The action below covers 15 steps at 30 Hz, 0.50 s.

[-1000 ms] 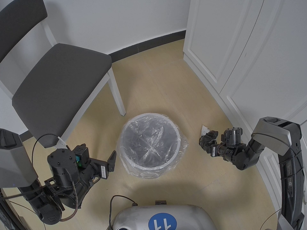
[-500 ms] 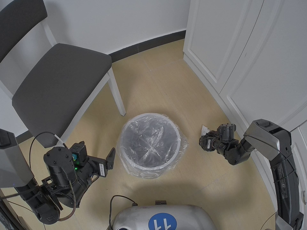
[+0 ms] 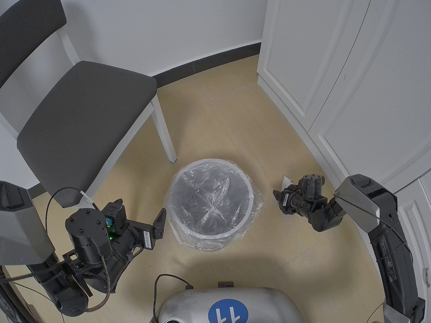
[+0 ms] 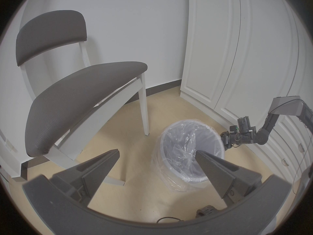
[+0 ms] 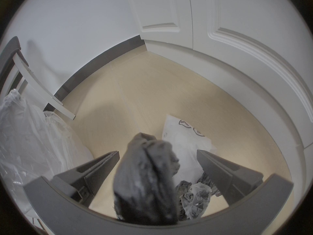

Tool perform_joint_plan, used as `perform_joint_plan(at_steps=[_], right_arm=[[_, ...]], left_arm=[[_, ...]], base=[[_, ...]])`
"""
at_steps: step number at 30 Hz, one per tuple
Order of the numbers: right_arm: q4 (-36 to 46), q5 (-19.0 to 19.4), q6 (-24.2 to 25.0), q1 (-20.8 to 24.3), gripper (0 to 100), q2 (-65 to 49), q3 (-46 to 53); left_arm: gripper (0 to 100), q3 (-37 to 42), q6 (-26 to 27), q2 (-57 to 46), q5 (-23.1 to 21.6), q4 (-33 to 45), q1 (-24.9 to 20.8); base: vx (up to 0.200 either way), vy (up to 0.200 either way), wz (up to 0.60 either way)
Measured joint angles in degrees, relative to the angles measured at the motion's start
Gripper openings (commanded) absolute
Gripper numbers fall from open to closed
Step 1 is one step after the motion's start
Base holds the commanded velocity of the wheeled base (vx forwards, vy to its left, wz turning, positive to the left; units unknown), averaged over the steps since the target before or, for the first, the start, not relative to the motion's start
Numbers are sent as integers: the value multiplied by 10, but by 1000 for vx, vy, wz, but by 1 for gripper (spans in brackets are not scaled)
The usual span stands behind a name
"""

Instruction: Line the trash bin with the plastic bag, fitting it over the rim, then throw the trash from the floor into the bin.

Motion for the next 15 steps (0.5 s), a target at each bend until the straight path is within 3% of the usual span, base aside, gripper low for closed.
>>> perform_joint_plan(at_steps=[14, 15], right_arm=[[15, -3, 4, 2, 100, 13, -10], [19, -4, 4, 2, 0, 13, -11]], left_arm=[[100, 2, 0, 16, 1, -2, -9], [100, 2, 0, 16, 1, -2, -8]], base=[[0, 0, 0], [0, 0, 0]])
